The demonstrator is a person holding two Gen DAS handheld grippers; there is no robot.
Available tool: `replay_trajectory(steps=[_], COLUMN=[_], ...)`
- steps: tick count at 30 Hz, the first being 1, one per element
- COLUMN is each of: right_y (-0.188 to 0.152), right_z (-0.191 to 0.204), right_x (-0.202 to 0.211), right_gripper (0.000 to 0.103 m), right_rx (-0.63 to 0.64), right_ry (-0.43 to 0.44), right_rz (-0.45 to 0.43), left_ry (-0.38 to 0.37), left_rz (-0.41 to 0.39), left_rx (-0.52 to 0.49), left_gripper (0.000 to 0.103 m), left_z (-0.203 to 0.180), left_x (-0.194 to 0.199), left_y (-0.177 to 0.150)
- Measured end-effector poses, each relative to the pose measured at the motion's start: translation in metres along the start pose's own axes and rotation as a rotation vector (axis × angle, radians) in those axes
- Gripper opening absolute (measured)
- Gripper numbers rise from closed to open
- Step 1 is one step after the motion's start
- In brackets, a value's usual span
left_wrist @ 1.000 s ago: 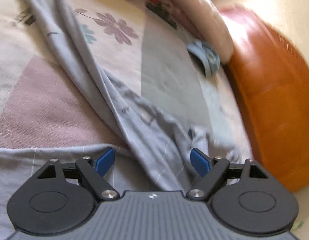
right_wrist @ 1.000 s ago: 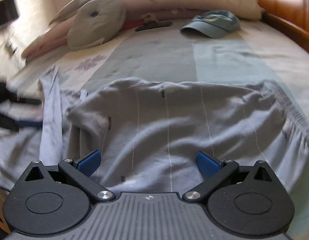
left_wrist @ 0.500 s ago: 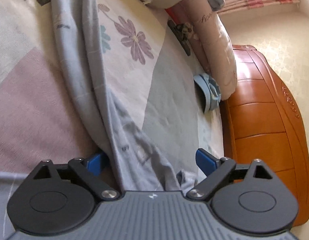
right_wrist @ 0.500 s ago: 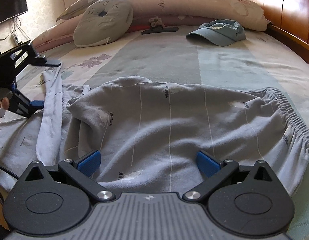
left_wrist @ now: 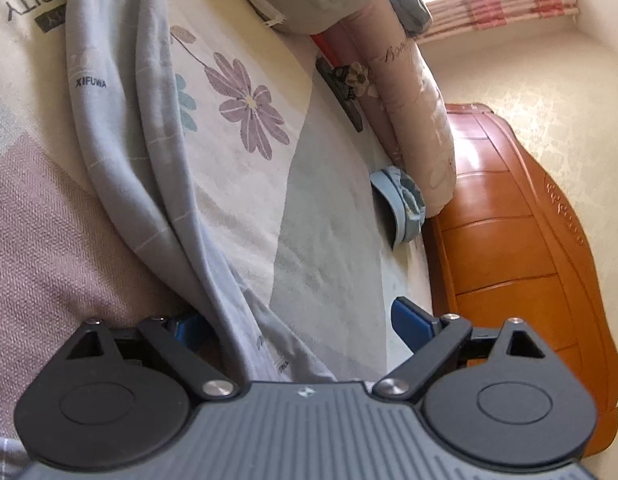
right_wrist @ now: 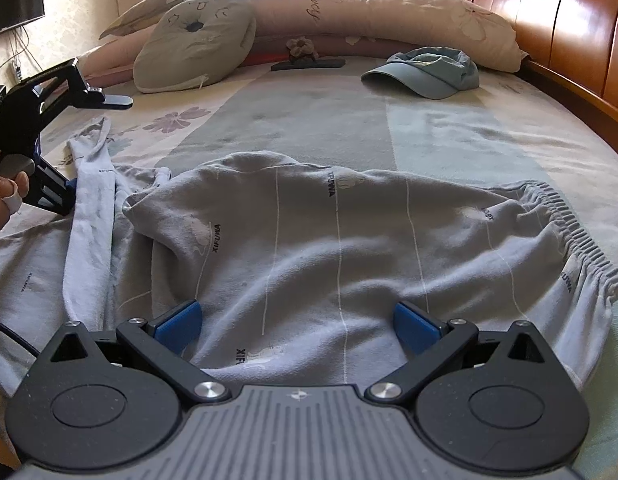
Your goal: Fold clothes
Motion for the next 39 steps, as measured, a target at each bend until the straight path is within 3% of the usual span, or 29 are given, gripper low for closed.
replay_trajectory(steps=[4,7,9,11,12,14,16,21,24,25,26,28,31,36,39], right_y=[0.002,0.009,0.021,0.035,0.043,0.058,0.067,0.073,0.069,0.068,0.067,0.065,0.068,0.073,0.075], right_z=[0.000,-0.001,0.002,0.010,0.018,0.041,0.074,0.162,0.195,0.203,0.206,0.209,0.210,0.214,0.213], right_x=[0.002,0.013,0.025,0.035,0.036,0.033,0.022,-0.024,-0.054,-0.063,-0.069,-0.076,-0.067,-0.056,-0.057], right_gripper=[0.103,0.100,0.096,0.083,0.082,0.067,0.061,0.049,0.040,0.034,0.020,0.007,0.003,0.002,0.002], right_rx=[0.004,-0.017,-0.003,0.030,0.054,0.112,0.187,0.411,0.506,0.535,0.561,0.599,0.580,0.526,0.529], right_ry=[0.007,0.011,0.022,0.037,0.048,0.094,0.149,0.235,0.215,0.194,0.163,0.102,0.101,0.126,0.113], right_rz=[0.018,0.020,-0.017,-0.052,-0.063,-0.080,-0.079,-0.041,-0.005,0.005,0.015,0.034,0.030,0.034,0.035], left_ry=[-0.002,0.046,0.112,0.204,0.256,0.360,0.418,0.458,0.443,0.433,0.421,0.398,0.344,0.191,0.152], left_rz=[0.010,0.026,0.040,0.036,0.031,0.020,0.012,0.008,0.013,0.017,0.022,0.032,0.049,0.087,0.103], left_rx=[0.043,0.054,0.011,-0.082,-0.140,-0.253,-0.314,-0.352,-0.337,-0.333,-0.329,-0.324,-0.306,-0.202,-0.171], left_gripper=[0.091,0.091,0.091,0.091,0.091,0.091,0.091,0.092,0.092,0.092,0.092,0.092,0.092,0.092,0.092], left_z=[0.003,0.006,0.008,0.008,0.008,0.009,0.010,0.018,0.023,0.025,0.025,0.027,0.027,0.023,0.021], left_x=[0.002,0.012,0.024,0.039,0.047,0.064,0.078,0.107,0.118,0.120,0.121,0.122,0.121,0.113,0.105], left_y=[0.002,0.000,-0.001,-0.001,-0.001,0.001,0.002,0.006,0.006,0.006,0.005,0.004,0.002,0.001,0.001])
Point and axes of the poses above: each gripper's, at about its wrist camera, not at the fingertips, and x roughly against the way its jaws point, z to its left, y to its top, the point moved 9 cm from there along -x, roughly the way its jaws point, and after that the axes turned 6 degrees about y, right-handed, at the moved point
